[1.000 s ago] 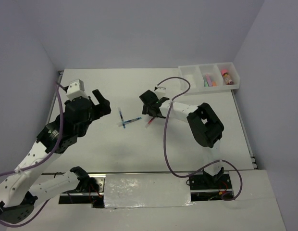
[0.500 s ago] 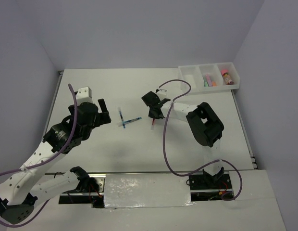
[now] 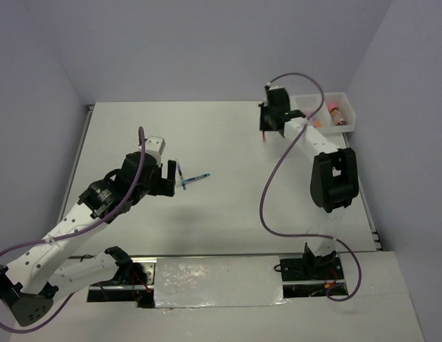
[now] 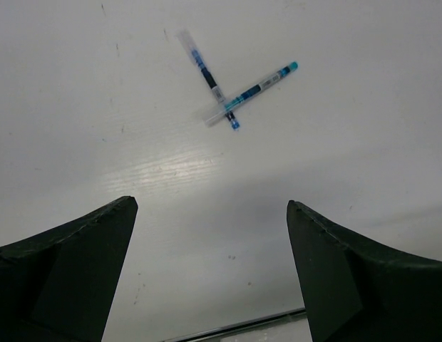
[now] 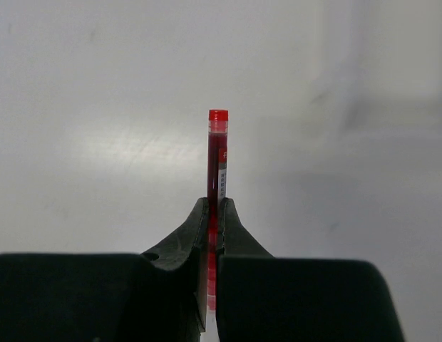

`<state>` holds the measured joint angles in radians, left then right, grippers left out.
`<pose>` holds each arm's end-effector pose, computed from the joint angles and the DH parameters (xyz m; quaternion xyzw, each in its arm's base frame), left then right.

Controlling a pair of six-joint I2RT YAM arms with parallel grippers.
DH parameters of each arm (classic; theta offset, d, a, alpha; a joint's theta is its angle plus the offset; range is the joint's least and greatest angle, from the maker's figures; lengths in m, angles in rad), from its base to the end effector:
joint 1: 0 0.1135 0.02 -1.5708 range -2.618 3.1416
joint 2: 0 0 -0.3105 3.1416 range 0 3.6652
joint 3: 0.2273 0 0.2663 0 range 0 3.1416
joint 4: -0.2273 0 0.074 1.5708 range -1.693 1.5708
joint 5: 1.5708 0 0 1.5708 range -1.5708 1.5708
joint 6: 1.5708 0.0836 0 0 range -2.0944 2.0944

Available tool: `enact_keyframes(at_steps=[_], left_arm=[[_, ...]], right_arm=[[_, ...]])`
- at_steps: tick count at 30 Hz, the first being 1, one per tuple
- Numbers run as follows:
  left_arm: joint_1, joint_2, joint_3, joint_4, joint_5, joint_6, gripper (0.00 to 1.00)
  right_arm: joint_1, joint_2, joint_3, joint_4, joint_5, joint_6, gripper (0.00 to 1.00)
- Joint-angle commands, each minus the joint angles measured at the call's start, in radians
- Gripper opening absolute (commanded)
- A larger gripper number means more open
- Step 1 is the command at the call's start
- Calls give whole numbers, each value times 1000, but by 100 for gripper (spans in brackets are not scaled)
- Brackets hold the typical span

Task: Sort the stationery into containers
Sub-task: Pick up the pen from the center of the board, then place the pen in the storage box.

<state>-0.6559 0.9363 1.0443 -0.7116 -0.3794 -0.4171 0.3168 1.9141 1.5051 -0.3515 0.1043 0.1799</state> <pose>0.1871 -0.1049 0.3651 0.0165 0.8737 -0.0899 0.4778 0.4781 0.1476 0.2494 -0.0423 0.9170 0.0503 0.3933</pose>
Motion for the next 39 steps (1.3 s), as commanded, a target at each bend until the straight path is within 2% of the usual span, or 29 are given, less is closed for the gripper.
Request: enact_keyframes(at_steps=[1, 5, 8, 9, 11, 16, 24, 27, 30, 31, 32, 34, 37, 39], left_arm=[[4, -25, -73, 55, -3, 49, 99], [2, -33, -86, 57, 0, 47, 99], [4, -31, -93, 73, 14, 52, 99], [6, -27, -93, 70, 13, 52, 99], [9, -7, -89, 60, 1, 51, 99], [59, -1, -89, 67, 22, 54, 99], [90, -2, -93, 77, 51, 61, 99], [91, -7, -95, 80, 63, 63, 99], [91, -14, -96, 83, 69, 66, 99], [90, -19, -96, 84, 71, 66, 99], [91, -21, -96, 84, 71, 66, 99], [91, -24, -98, 83, 68, 64, 99], [93, -24, -95, 75, 45, 58, 99], [105, -19, -90, 61, 1, 38, 99]], right_arm=[[-125, -20, 177, -29, -17, -163, 0], [-219, 158, 416, -79, -22, -201, 0], [-268, 279, 710, -153, -28, -197, 1], [-283, 352, 762, -171, -32, -186, 1], [-295, 402, 840, -190, -34, -172, 4], [-306, 404, 742, -55, -55, -60, 8], [-298, 427, 633, 6, -44, 55, 12], [-295, 431, 627, 2, -44, 61, 20], [-292, 424, 639, -9, -52, 70, 42], [-289, 421, 647, -12, -52, 70, 56], [-285, 416, 658, -15, -54, 72, 61], [-283, 413, 700, -49, -58, 75, 65], [-263, 376, 728, -90, -63, 58, 66], [-204, 298, 699, -110, -48, 56, 67]])
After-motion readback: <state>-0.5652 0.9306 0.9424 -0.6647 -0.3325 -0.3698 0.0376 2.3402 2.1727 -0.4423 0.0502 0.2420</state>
